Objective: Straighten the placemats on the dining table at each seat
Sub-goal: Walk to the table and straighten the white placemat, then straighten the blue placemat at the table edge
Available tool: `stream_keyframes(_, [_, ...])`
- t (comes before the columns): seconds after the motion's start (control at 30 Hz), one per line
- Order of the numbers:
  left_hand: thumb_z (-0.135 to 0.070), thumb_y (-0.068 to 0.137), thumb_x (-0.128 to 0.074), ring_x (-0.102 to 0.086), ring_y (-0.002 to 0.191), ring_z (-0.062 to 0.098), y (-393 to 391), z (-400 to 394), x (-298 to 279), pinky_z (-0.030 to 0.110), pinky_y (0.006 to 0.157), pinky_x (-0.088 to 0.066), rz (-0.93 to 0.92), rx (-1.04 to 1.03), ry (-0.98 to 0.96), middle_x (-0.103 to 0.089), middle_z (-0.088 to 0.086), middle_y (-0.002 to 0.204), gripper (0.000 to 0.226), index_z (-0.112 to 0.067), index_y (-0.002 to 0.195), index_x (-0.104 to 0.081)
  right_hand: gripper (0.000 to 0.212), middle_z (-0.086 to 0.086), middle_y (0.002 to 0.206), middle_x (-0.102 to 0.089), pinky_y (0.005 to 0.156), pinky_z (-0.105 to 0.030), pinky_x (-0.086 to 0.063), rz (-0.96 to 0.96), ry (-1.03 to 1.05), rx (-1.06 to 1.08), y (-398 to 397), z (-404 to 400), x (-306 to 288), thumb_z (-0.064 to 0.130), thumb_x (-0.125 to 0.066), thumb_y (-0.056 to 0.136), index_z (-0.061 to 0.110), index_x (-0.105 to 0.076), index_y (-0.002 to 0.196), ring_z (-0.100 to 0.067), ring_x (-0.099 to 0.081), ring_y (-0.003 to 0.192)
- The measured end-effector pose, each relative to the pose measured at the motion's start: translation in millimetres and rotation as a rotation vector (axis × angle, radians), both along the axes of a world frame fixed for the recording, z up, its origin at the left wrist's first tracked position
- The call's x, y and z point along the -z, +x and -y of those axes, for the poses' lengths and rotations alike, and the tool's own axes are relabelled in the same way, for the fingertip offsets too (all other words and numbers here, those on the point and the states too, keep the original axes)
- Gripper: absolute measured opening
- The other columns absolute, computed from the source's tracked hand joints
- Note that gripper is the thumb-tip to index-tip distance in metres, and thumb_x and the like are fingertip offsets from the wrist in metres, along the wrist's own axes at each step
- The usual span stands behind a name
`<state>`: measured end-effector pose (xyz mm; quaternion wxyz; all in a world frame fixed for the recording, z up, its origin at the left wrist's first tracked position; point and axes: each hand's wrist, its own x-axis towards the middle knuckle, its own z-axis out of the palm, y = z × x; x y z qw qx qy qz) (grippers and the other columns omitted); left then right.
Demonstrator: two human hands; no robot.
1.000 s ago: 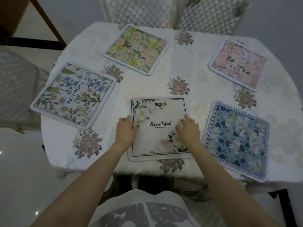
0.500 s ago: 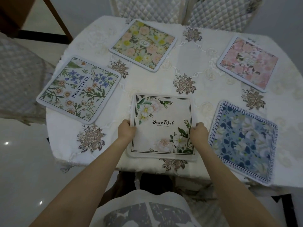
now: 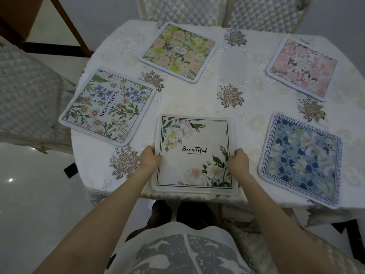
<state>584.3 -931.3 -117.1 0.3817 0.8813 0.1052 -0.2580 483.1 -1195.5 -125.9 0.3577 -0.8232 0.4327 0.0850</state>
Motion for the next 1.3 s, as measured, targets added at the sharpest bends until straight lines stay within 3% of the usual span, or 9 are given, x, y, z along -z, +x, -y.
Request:
stream_keyframes(0.13, [-0.002, 0.081, -0.059, -0.057, 0.095, 0.034, -7, -12, 4, 0.031, 0.069, -0.038, -0.023, 0.003, 0.021, -0.061, 0.023, 0.106, 0.025, 0.004, 0.104, -0.053, 0.02, -0.028, 0.11, -0.053, 0.066, -0.032, -0.038, -0.002, 0.011, -0.001, -6, -12, 2, -0.003, -0.041, 0.092, -0.006, -0.048, 0.11, -0.037, -0.054, 0.094])
stream_keyframes(0.3, [-0.003, 0.081, -0.058, -0.056, 0.091, 0.035, -19, -19, 2, 0.036, 0.071, -0.043, 0.085, 0.063, 0.043, -0.059, 0.02, 0.102, 0.023, 0.002, 0.103, -0.051, 0.015, -0.02, 0.099, -0.048, 0.066, -0.032, -0.038, 0.035, -0.018, -0.006, -14, -21, -2, 0.001, -0.041, 0.092, -0.001, -0.049, 0.105, -0.029, -0.05, 0.084])
stream_keyframes(0.43, [-0.002, 0.078, -0.059, -0.046, 0.108, 0.037, -26, -19, 0, 0.042, 0.089, -0.041, 0.36, 0.275, 0.241, -0.048, 0.022, 0.119, 0.045, -0.002, 0.122, -0.047, 0.044, -0.021, 0.129, -0.045, 0.09, -0.042, -0.042, 0.062, -0.245, -0.177, -22, -31, -6, 0.007, -0.05, 0.091, 0.001, -0.04, 0.133, -0.036, -0.046, 0.112])
stream_keyframes(0.57, [-0.016, 0.082, -0.061, -0.039, 0.128, 0.033, -28, -14, 2, 0.043, 0.101, -0.039, 0.429, 0.586, 0.258, -0.04, 0.015, 0.14, 0.058, -0.014, 0.135, -0.038, 0.059, -0.016, 0.15, -0.034, 0.112, -0.046, -0.029, 0.074, -0.347, -0.485, -23, -42, -5, 0.025, -0.051, 0.092, 0.011, -0.03, 0.145, -0.035, -0.029, 0.138])
stream_keyframes(0.63, [-0.027, 0.085, -0.059, -0.03, 0.136, 0.029, -30, -13, 9, 0.041, 0.11, -0.031, 0.411, 0.682, 0.267, -0.032, 0.012, 0.149, 0.063, -0.017, 0.141, -0.031, 0.062, -0.009, 0.155, -0.027, 0.116, -0.046, -0.022, 0.038, -0.348, -0.587, -25, -49, 0, 0.036, -0.048, 0.092, 0.019, -0.025, 0.148, -0.031, -0.02, 0.144])
stream_keyframes(0.77, [-0.037, 0.087, -0.055, -0.023, 0.14, 0.028, -37, -13, 19, 0.041, 0.112, -0.028, 0.4, 0.751, 0.333, -0.026, 0.012, 0.152, 0.061, -0.017, 0.14, -0.031, 0.061, -0.005, 0.157, -0.025, 0.116, -0.046, -0.018, 0.004, -0.382, -0.697, -30, -57, 13, 0.045, -0.042, 0.092, 0.025, -0.026, 0.147, -0.027, -0.014, 0.146])
stream_keyframes(1.0, [-0.036, 0.085, -0.057, -0.029, 0.135, 0.029, -34, -7, 13, 0.04, 0.109, -0.031, 0.37, 0.657, 0.259, -0.035, 0.012, 0.146, 0.055, -0.014, 0.134, -0.041, 0.06, -0.006, 0.155, -0.028, 0.116, -0.045, -0.021, 0.009, -0.351, -0.667, -27, -57, 12, 0.043, -0.044, 0.091, 0.024, -0.027, 0.146, -0.027, -0.019, 0.145])
stream_keyframes(1.17, [-0.031, 0.088, -0.058, -0.045, 0.12, 0.027, -24, 13, -15, 0.035, 0.099, -0.037, 0.348, 0.538, 0.047, -0.052, 0.012, 0.128, 0.048, -0.012, 0.13, -0.048, 0.057, -0.01, 0.15, -0.036, 0.113, -0.043, -0.03, 0.119, -0.299, -0.456, -22, -57, -12, 0.036, -0.048, 0.094, 0.015, -0.033, 0.144, -0.028, -0.03, 0.139])
stream_keyframes(1.3, [-0.033, 0.088, -0.058, -0.052, 0.107, 0.022, -16, 34, -43, 0.033, 0.089, -0.041, 0.423, 0.578, -0.084, -0.06, 0.008, 0.114, 0.04, -0.012, 0.121, -0.053, 0.054, -0.011, 0.144, -0.045, 0.106, -0.042, -0.037, 0.222, -0.35, -0.314, -29, -59, -36, 0.034, -0.051, 0.093, 0.013, -0.038, 0.141, -0.027, -0.039, 0.132])
